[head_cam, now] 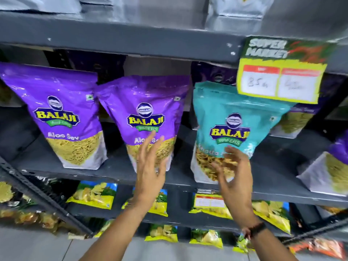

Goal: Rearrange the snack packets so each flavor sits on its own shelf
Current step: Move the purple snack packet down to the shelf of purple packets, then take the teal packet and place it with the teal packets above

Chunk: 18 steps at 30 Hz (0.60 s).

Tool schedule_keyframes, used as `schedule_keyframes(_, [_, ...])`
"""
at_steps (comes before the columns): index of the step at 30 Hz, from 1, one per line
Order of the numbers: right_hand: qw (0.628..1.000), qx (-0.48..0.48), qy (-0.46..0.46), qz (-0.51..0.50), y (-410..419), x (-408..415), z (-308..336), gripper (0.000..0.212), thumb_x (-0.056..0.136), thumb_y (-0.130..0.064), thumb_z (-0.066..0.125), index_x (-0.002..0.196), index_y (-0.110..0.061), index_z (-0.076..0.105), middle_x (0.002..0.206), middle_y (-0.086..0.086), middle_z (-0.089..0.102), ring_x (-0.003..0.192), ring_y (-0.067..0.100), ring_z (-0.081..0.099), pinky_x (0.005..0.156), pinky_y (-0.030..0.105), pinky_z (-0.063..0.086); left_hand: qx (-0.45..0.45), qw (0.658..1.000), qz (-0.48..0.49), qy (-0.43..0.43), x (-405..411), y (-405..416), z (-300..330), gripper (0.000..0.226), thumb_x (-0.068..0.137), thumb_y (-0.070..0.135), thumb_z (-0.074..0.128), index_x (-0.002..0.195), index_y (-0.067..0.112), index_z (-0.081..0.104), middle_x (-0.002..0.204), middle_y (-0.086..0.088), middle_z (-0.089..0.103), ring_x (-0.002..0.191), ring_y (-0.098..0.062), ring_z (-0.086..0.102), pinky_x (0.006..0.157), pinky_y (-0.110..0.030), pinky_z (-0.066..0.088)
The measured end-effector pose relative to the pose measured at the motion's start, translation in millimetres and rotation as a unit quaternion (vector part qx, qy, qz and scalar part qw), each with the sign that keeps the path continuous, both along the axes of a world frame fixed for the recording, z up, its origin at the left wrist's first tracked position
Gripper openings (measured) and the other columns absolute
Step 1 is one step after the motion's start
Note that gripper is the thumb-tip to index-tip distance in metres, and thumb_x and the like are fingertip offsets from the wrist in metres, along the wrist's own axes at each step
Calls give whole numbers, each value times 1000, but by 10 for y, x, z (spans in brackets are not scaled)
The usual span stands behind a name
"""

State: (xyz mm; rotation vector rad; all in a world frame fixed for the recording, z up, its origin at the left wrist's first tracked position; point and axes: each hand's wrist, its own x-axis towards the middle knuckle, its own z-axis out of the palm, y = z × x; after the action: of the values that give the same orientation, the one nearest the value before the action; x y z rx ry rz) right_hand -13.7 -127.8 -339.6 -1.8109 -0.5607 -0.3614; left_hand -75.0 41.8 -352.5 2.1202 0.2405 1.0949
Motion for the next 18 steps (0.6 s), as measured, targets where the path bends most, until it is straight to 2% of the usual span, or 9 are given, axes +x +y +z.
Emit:
schedule_keyframes(2, [998,7,-10,-59,-296,161,-4,55,74,-6,67,119,-19,37,108,-10,37,96,4,47,88,14,41,-2,996,-75,48,213,-197,24,49,77,23,56,123,19,38,135,-5,45,123,-4,32,105,-5,16])
schedule_keyframes(3, [997,-2,15,-71,-415,261,-38,61,73,-7,68,124,-13,34,114,-2,34,100,4,45,92,16,40,-22,991,-99,82,327,-276,26,58,73,25,62,125,17,38,134,-10,45,122,-6,33,103,-7,16])
schedule_keyframes(5, [992,-53,100,-55,-586,455,-122,84,71,-23,71,135,-11,19,131,8,26,119,16,37,104,31,33,-84,974,-137,160,522,-408,10,80,64,21,74,131,10,31,136,-12,40,123,-7,30,97,-8,17])
schedule_keyframes(7, [980,-103,171,15,-680,621,-203,103,64,-45,70,139,-12,7,143,8,19,133,21,23,110,34,23,-124,957,-178,193,665,-482,-40,91,56,18,78,131,14,26,130,-4,38,120,-9,29,92,-5,21])
schedule_keyframes(9, [960,-135,227,96,-690,700,-241,96,68,-36,70,139,-15,9,147,4,21,136,17,21,110,31,21,-166,942,-198,213,755,-511,-95,88,59,6,78,130,13,27,121,-2,40,115,-10,34,84,-8,28])
schedule_keyframes(12, [950,-130,250,131,-631,743,-314,68,77,-12,65,131,-17,26,127,-2,42,122,15,39,102,32,35,-197,935,-186,231,784,-545,-123,72,64,-4,71,125,4,34,111,0,45,107,-13,41,75,-13,31])
schedule_keyframes(14, [954,-100,258,115,-603,723,-344,58,76,-6,65,120,-25,33,117,0,51,116,21,49,101,43,41,-207,936,-162,234,766,-554,-139,66,64,-4,72,120,7,40,106,1,50,103,-15,47,80,-16,35])
schedule_keyframes(15, [956,-88,259,110,-607,696,-350,56,75,-5,65,115,-28,33,114,0,54,112,22,52,99,43,43,-213,936,-155,235,750,-558,-146,64,62,-3,74,117,10,42,105,2,53,103,-18,51,84,-21,39])
schedule_keyframes(18, [962,-68,242,106,-687,516,-309,53,76,-1,63,110,-30,34,106,-9,57,105,16,53,91,30,43,-204,940,-145,231,639,-585,-149,64,56,2,79,109,16,46,103,-1,58,106,-25,55,95,-44,46])
